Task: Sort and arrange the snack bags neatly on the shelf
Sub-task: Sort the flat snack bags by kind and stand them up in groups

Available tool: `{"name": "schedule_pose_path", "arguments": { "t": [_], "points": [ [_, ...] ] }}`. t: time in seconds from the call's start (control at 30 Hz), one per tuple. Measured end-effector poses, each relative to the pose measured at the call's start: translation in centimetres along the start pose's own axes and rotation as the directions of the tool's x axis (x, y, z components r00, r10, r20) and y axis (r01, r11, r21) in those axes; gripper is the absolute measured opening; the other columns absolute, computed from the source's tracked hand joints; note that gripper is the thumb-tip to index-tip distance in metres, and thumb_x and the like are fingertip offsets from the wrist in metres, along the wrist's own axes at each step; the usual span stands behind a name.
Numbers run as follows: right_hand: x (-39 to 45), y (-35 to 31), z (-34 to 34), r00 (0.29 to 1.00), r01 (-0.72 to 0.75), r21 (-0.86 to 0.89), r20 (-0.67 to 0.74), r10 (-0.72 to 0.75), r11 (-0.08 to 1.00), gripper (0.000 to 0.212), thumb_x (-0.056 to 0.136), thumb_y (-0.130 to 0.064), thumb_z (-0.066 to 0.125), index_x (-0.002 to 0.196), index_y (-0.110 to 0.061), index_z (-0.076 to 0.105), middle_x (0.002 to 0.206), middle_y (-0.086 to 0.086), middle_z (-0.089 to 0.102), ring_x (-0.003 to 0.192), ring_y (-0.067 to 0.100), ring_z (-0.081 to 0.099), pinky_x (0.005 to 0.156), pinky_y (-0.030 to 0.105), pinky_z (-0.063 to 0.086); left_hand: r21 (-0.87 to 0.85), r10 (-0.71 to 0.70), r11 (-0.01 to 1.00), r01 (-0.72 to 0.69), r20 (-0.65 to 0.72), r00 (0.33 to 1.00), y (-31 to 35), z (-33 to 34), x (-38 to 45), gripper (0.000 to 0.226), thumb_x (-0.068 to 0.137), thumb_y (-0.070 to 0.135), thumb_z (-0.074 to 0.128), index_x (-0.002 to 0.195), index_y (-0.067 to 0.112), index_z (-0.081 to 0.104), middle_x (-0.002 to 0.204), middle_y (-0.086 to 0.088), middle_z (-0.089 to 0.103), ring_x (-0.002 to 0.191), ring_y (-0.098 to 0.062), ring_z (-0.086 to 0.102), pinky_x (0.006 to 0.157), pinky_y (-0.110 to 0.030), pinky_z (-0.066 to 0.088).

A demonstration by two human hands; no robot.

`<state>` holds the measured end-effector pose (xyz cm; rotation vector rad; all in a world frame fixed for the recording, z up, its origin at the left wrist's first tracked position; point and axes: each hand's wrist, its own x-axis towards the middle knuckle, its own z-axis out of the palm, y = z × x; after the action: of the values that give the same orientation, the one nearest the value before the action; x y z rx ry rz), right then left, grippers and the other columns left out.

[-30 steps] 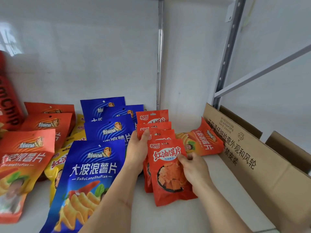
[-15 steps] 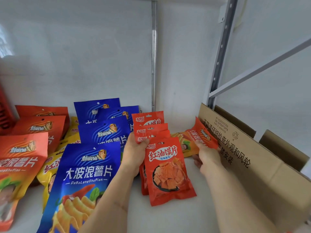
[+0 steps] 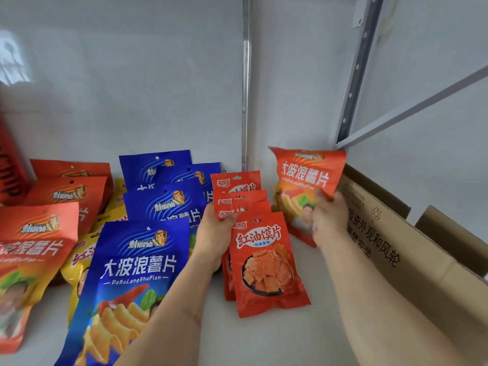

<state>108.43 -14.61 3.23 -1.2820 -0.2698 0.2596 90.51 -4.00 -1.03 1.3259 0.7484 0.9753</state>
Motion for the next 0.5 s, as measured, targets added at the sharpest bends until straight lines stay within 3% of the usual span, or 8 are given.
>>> {"name": "schedule_pose_path", "arguments": {
  "t": [0.1, 0.2, 0.4, 0.5],
  "points": [
    [0.6, -2.6, -0.8, 0.972, 0.223, -0.186, -0.036, -0.233, 0.957, 0.016, 0.088, -0.035, 0.064, 0.096, -0.023, 0.058, 0.104, 0.004, 0.067, 0.095, 0.025, 0.066, 0.084, 0.046, 0.055, -0.002, -0.028, 1.000, 0.028, 0.026, 0.999, 0.3, 0.8, 0.9, 0.021, 0.096, 0.023, 0.066, 0.113, 0.028, 0.056, 0.102, -0.004, 0.076, 0.085, -0.025, 0.077, 0.079, -0.052, 0.062],
    [0.8, -4.6, -1.7, 0.925, 0.340, -0.306, -0.060, -0.374, 0.889, 0.022, 0.098, -0.037, 0.054, 0.110, -0.018, 0.056, 0.107, -0.002, 0.064, 0.097, 0.017, 0.061, 0.084, 0.034, 0.049, 0.012, -0.059, 0.998, 0.059, 0.050, 0.997, 0.1, 2.0, 2.0, 0.019, 0.094, 0.021, 0.067, 0.111, 0.026, 0.058, 0.100, -0.005, 0.077, 0.086, -0.028, 0.077, 0.081, -0.055, 0.060],
    [0.3, -6.6, -3.4, 0.871, 0.399, -0.463, -0.078, -0.485, 0.792, 0.033, 0.101, -0.043, 0.046, 0.116, -0.015, 0.055, 0.110, -0.002, 0.064, 0.093, 0.017, 0.060, 0.079, 0.031, 0.044, 0.053, -0.099, 0.994, 0.096, 0.051, 0.994, -0.7, 4.5, 3.7, 0.028, 0.095, 0.024, 0.067, 0.120, 0.021, 0.055, 0.105, -0.007, 0.076, 0.085, -0.025, 0.077, 0.079, -0.050, 0.062],
    [0.0, -6.6, -4.0, 0.873, 0.389, -0.532, -0.048, -0.485, 0.752, 0.032, 0.101, -0.040, 0.046, 0.114, -0.013, 0.057, 0.112, 0.005, 0.067, 0.101, 0.029, 0.062, 0.079, 0.035, 0.043, 0.131, -0.054, 0.990, 0.051, 0.021, 0.998, -0.9, 5.1, 4.3, 0.016, 0.096, 0.022, 0.064, 0.111, 0.022, 0.057, 0.098, -0.003, 0.074, 0.078, -0.019, 0.075, 0.064, -0.033, 0.061]
  ]
}}
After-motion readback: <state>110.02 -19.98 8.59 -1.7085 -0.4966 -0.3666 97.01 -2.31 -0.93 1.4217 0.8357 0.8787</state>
